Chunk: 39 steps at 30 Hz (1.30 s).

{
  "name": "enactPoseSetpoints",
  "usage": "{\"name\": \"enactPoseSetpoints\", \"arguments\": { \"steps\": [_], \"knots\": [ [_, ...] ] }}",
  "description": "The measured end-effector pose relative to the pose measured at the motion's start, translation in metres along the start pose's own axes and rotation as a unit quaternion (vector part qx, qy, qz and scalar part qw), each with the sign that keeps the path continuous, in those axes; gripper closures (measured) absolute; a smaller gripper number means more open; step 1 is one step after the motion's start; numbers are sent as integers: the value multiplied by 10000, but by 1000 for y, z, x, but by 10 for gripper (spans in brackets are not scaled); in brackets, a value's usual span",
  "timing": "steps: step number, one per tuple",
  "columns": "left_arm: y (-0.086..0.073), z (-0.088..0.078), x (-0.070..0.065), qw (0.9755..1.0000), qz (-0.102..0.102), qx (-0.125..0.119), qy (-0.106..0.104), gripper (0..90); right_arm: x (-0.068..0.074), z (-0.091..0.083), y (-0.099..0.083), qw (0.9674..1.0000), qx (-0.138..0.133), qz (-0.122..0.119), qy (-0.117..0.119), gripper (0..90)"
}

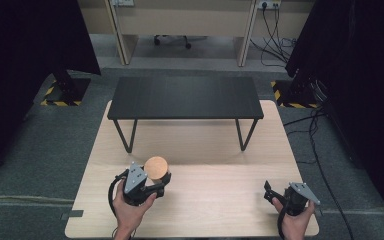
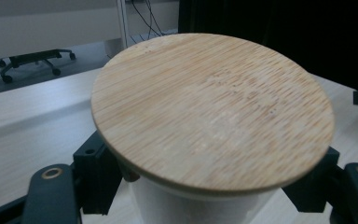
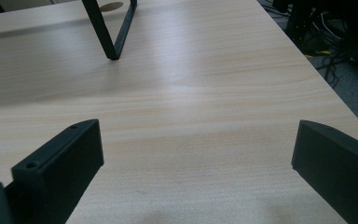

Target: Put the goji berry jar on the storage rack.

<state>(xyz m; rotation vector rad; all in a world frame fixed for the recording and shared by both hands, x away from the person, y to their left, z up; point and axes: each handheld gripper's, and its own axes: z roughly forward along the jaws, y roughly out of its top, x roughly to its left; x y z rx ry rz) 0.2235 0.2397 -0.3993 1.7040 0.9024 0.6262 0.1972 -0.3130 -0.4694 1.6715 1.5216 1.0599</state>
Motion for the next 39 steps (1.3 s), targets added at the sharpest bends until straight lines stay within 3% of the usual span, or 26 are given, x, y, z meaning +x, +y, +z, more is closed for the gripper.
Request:
{"name": "enactPoseSetpoints", "arguments": {
  "steps": [11,17,39],
  "knots": [
    [47,1,-6,9997,57,-41,254,253,-2,0,1,10000,25,39,35,20],
    [62,0,-7,9995,129,-137,271,253,-2,0,1,10000,33,70,38,21],
    [112,11,-11,9983,228,-91,533,253,-1,1,2,10000,47,23,32,24]
  ]
}}
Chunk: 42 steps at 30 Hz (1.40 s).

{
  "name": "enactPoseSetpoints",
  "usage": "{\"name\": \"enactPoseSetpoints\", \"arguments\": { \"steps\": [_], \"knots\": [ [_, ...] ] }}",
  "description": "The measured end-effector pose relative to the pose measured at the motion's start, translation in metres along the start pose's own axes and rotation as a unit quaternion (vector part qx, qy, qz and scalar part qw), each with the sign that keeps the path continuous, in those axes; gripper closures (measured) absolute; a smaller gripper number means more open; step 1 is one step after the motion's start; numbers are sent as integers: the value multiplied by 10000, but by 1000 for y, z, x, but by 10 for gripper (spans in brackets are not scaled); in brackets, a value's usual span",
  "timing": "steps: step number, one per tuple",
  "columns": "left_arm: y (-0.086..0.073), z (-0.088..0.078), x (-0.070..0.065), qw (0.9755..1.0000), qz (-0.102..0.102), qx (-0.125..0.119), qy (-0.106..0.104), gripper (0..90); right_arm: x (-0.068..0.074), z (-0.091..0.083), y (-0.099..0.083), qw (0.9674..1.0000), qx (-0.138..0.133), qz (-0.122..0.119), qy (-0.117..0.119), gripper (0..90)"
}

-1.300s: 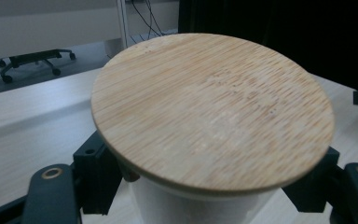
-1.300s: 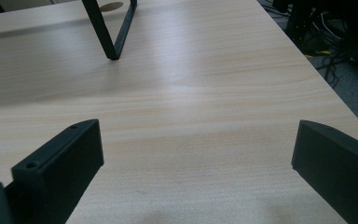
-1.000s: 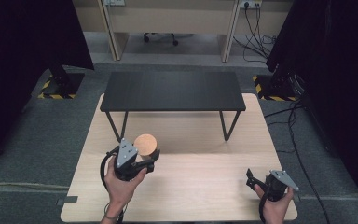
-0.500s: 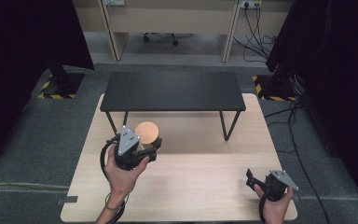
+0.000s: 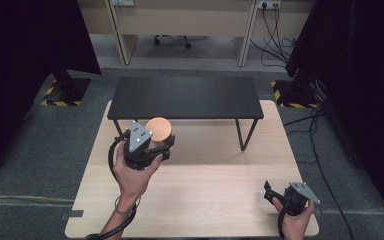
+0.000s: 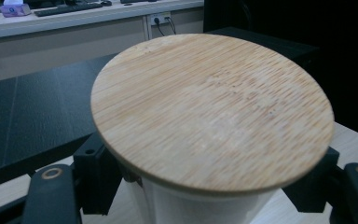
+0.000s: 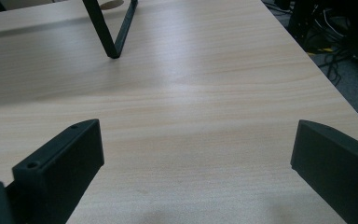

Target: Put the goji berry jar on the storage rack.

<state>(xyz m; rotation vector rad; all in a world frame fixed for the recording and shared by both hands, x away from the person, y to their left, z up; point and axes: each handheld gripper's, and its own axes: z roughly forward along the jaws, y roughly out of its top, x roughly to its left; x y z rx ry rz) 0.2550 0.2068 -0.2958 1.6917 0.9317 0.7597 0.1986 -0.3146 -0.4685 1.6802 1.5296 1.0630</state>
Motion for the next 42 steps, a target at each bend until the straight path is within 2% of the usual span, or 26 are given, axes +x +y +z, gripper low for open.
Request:
{"name": "enactPoseSetpoints", "arguments": {
  "steps": [7,13,21,26,31,32,39,42],
  "knots": [
    [21,12,4,9999,33,48,106,253,-1,0,0,10000,7,19,13,24],
    [32,21,4,9998,58,45,207,253,-1,0,0,10000,2,35,21,24],
    [50,45,8,9990,158,203,368,253,-1,0,0,10000,4,-10,15,24],
    [64,71,16,9977,119,400,528,253,0,0,0,10000,-10,-11,10,25],
    [69,86,20,9964,101,516,662,253,-1,0,0,10000,0,2,17,25],
    [71,95,23,9959,43,571,698,253,-1,0,0,10000,5,-5,23,25],
    [71,115,27,9941,9,715,810,253,-2,0,0,10000,0,-5,32,26],
    [69,119,30,9943,-55,700,803,253,-2,0,1,10000,16,4,45,26]
  ]
}}
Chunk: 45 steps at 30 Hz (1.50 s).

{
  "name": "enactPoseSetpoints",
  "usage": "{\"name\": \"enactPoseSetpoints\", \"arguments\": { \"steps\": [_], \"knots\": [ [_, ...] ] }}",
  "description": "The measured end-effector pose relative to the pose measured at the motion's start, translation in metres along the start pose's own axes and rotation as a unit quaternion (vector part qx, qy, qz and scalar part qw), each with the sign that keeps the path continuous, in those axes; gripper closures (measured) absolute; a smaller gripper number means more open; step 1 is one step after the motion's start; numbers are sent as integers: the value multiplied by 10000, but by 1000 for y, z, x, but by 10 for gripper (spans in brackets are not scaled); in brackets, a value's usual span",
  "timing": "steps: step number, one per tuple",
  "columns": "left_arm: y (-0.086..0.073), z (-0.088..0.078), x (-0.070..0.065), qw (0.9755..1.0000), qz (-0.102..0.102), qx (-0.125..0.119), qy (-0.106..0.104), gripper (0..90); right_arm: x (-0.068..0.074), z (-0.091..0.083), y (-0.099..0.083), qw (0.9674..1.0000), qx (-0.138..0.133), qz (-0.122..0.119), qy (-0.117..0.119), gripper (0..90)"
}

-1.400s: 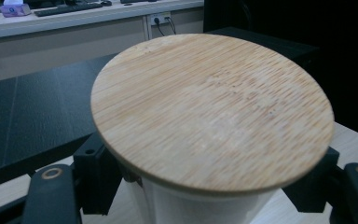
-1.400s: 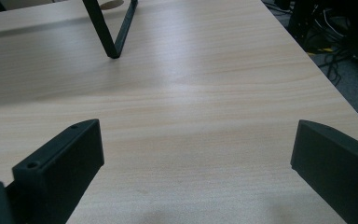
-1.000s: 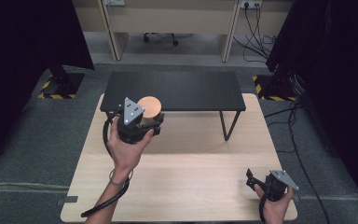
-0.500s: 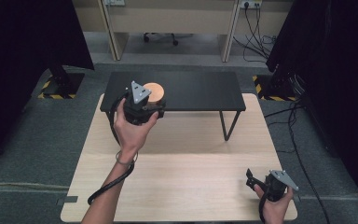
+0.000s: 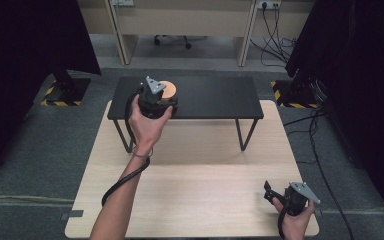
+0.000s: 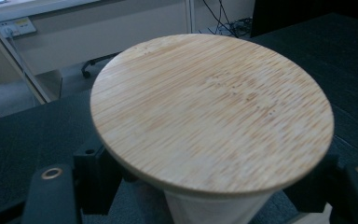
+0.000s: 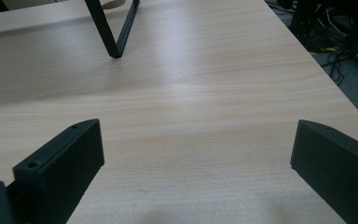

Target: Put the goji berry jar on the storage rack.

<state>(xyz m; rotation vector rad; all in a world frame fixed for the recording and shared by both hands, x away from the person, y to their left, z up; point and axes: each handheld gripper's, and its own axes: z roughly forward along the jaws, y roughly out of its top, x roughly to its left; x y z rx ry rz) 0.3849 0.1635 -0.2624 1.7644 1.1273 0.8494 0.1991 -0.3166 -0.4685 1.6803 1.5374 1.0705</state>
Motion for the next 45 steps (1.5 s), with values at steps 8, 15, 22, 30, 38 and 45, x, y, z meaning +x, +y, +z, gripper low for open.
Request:
{"name": "enactPoseSetpoints", "arguments": {
  "steps": [8,15,22,30,38,45],
  "knots": [
    [0,10,12,9995,-291,-30,-137,254,0,0,0,10000,-3,-12,1,26],
    [-9,17,23,9980,-521,-210,-296,254,1,0,0,10000,0,-29,-2,27],
    [-20,20,22,9972,-544,-442,-269,254,1,0,0,10000,-1,-39,-2,27],
    [-22,21,22,9969,-561,-472,-272,253,1,0,0,10000,-7,-48,-8,27],
    [-21,21,24,9968,-588,-452,-288,250,1,0,0,10000,10,-44,-4,27],
    [-22,22,27,9961,-690,-426,-351,234,1,0,0,10000,-1,-45,-8,27]
  ]
}}
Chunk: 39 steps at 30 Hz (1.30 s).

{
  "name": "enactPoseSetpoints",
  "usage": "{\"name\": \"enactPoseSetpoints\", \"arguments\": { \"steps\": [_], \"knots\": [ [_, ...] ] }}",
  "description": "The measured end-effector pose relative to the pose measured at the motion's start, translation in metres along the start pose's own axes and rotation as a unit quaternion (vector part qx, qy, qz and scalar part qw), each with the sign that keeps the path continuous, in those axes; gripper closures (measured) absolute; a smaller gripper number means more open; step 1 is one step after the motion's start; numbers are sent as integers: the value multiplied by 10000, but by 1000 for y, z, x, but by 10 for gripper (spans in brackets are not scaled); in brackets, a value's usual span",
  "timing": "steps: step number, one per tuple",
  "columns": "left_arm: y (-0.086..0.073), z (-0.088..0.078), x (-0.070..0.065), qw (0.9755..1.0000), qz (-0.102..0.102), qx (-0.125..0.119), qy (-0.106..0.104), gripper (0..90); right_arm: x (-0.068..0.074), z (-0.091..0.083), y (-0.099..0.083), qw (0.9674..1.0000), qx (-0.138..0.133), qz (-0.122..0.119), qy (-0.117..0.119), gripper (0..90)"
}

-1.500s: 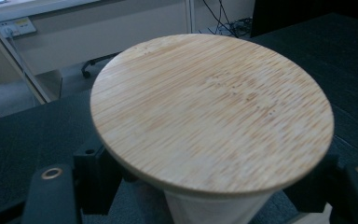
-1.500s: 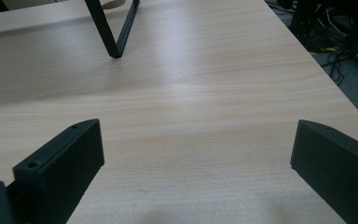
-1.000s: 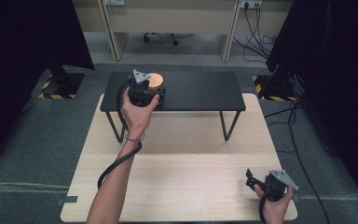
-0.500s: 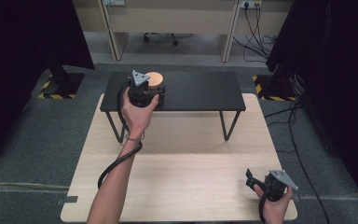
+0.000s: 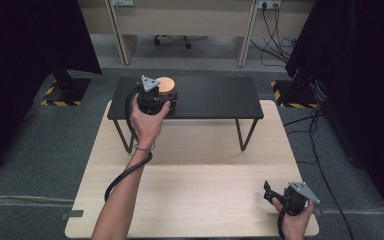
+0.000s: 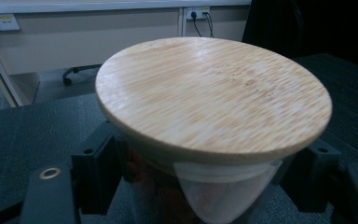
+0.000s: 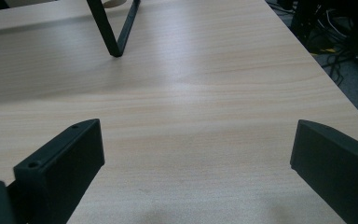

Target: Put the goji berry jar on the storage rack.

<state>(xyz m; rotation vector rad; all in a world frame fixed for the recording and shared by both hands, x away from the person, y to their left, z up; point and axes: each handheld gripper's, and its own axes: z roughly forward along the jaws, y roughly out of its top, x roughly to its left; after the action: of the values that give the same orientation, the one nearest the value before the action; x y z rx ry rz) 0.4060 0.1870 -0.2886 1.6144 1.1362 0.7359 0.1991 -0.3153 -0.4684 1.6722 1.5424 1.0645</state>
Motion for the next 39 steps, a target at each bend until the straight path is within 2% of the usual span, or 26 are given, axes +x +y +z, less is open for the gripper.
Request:
{"name": "enactPoseSetpoints", "arguments": {
  "steps": [1,4,8,17,24,27,31,33,39],
  "knots": [
    [0,0,1,10000,-34,22,-3,195,0,0,0,10000,-2,-1,0,27],
    [-5,-7,1,9998,-92,-157,0,142,0,0,0,10000,2,12,4,27],
    [-7,-19,-3,9994,37,-352,7,108,-1,0,1,10000,19,14,3,27],
    [-6,-39,-8,9987,82,-498,115,101,-1,0,0,10000,6,41,0,27],
    [-10,-55,-14,9980,175,-594,92,80,-1,0,0,10000,12,47,9,27],
    [-14,-65,-16,9975,147,-691,53,76,-1,0,0,10000,12,55,8,28],
    [-19,-77,-21,9968,249,-756,53,78,-1,0,0,10000,10,65,8,27],
    [-26,-83,-22,9960,263,-850,20,82,-1,0,0,10000,11,68,8,27],
    [-43,-96,-20,9957,284,-884,-35,82,-1,0,0,10000,12,46,-3,27]
  ]
}}
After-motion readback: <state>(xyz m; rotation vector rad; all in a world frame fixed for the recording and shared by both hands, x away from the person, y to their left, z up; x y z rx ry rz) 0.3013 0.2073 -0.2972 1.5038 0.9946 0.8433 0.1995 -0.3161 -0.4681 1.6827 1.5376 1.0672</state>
